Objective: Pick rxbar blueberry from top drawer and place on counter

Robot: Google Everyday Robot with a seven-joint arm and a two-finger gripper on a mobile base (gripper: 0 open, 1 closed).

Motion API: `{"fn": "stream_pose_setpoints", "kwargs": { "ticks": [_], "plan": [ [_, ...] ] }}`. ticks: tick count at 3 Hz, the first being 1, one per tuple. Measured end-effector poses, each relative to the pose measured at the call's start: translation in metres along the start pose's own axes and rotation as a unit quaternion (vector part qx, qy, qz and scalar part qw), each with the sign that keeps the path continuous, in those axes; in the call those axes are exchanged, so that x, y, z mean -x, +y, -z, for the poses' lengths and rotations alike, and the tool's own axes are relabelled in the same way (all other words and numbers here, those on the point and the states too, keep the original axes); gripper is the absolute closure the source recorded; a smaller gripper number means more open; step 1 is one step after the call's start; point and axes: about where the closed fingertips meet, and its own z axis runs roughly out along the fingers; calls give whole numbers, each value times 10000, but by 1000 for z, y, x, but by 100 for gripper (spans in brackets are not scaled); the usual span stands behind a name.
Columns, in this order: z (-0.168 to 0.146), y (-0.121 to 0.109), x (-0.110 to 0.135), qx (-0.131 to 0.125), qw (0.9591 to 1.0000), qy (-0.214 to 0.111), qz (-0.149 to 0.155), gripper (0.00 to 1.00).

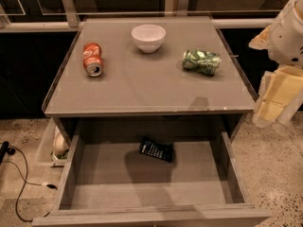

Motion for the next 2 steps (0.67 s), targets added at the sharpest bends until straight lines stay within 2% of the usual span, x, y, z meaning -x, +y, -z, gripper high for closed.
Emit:
{"fn": "stream_pose_setpoints", "kwargs": {
  "ticks": [1,2],
  "plan": [
    [0,0,0,0,10000,0,0,0],
    [-7,13,2,48,9998,-172,37,0]
  ]
}}
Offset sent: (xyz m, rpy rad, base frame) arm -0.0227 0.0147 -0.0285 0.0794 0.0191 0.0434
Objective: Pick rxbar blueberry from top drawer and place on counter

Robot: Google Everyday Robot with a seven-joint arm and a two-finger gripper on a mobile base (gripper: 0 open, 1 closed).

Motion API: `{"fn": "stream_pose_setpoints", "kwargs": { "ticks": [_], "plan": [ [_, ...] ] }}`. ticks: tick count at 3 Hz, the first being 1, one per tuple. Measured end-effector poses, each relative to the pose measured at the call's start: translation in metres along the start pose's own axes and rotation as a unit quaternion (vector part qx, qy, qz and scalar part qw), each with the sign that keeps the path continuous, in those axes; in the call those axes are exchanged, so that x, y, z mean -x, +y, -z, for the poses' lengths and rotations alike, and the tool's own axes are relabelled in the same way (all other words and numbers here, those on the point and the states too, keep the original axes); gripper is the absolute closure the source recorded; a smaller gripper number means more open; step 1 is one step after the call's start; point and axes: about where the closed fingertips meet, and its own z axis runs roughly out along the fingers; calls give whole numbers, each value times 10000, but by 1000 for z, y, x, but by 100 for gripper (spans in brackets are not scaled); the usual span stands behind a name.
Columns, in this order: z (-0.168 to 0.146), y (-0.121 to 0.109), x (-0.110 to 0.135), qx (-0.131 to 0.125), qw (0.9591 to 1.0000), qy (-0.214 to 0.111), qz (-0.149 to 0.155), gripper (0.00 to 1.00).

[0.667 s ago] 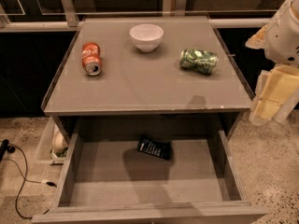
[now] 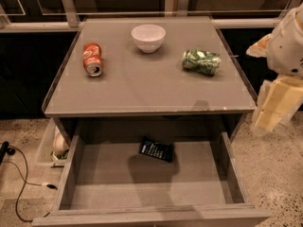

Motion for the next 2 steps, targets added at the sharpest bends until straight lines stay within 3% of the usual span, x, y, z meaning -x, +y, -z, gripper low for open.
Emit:
{"fn": "stream_pose_setpoints", "kwargs": {
  "ticks": [1,2],
  "plan": [
    [-24,34,6,116,9996,-233,137,0],
    [-72,74,-1,429,9976,-509,168,0]
  ]
}}
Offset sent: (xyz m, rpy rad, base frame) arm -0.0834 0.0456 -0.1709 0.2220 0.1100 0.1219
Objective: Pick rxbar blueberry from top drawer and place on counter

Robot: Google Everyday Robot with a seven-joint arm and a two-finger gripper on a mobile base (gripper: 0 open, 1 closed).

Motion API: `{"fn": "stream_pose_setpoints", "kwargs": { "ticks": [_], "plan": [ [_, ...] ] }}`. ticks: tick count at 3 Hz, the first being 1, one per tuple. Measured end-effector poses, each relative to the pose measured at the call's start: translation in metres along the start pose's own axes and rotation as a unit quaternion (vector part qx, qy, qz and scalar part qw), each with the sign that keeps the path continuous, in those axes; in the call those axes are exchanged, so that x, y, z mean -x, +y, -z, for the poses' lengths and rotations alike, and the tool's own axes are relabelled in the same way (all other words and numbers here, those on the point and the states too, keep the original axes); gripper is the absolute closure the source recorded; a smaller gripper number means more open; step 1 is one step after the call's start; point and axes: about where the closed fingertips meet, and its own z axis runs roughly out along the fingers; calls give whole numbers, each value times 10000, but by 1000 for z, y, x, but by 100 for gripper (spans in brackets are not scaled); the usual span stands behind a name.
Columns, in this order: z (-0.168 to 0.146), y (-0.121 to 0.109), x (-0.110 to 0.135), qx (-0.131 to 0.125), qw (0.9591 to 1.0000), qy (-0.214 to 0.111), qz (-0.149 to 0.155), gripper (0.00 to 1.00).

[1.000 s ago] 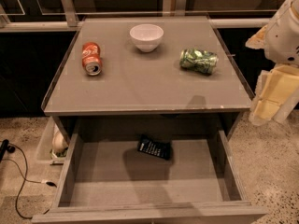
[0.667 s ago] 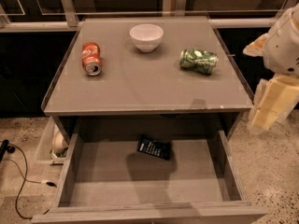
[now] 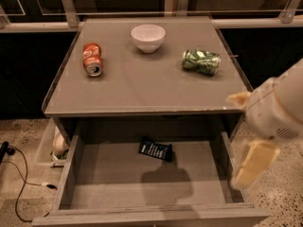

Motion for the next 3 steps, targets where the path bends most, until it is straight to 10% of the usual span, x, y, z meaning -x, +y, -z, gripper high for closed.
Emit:
{"fn": "stream_pose_setpoints", "kwargs": {
  "ticks": [2,3],
  "plan": [
    [-115,36,-11,277,9966,-727,-257,0],
    [-115,36,-11,280,9966,-726,-256,0]
  ]
}}
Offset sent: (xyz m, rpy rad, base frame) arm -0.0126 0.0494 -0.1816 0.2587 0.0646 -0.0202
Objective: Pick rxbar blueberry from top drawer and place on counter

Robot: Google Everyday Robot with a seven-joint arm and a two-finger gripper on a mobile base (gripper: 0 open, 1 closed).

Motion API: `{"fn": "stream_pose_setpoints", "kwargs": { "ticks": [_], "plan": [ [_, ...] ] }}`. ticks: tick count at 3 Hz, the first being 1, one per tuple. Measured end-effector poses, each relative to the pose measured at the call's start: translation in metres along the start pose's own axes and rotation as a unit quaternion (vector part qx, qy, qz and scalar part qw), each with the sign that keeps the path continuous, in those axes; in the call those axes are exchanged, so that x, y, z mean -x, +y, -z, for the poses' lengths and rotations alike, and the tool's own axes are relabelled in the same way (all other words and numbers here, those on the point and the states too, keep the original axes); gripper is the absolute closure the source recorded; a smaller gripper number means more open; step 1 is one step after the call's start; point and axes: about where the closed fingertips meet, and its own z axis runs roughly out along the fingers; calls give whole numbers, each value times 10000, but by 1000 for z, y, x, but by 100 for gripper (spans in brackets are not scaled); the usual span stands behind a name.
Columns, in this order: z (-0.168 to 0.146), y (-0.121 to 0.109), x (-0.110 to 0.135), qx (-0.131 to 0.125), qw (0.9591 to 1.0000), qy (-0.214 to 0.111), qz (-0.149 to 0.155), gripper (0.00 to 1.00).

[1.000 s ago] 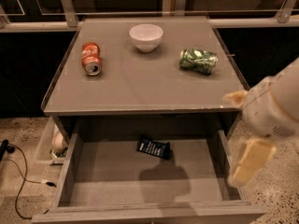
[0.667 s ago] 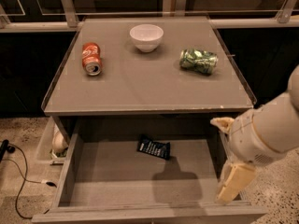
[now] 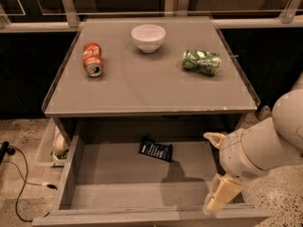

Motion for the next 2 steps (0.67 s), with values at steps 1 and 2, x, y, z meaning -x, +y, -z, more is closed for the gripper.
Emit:
{"fn": "stream_pose_setpoints", "kwargs": {
  "ticks": [1,2],
  "plan": [
    [-15,-11,4,-97,9995,-297,-71,0],
    [-36,-31,18,-249,9964,-783,-184,0]
  ]
}}
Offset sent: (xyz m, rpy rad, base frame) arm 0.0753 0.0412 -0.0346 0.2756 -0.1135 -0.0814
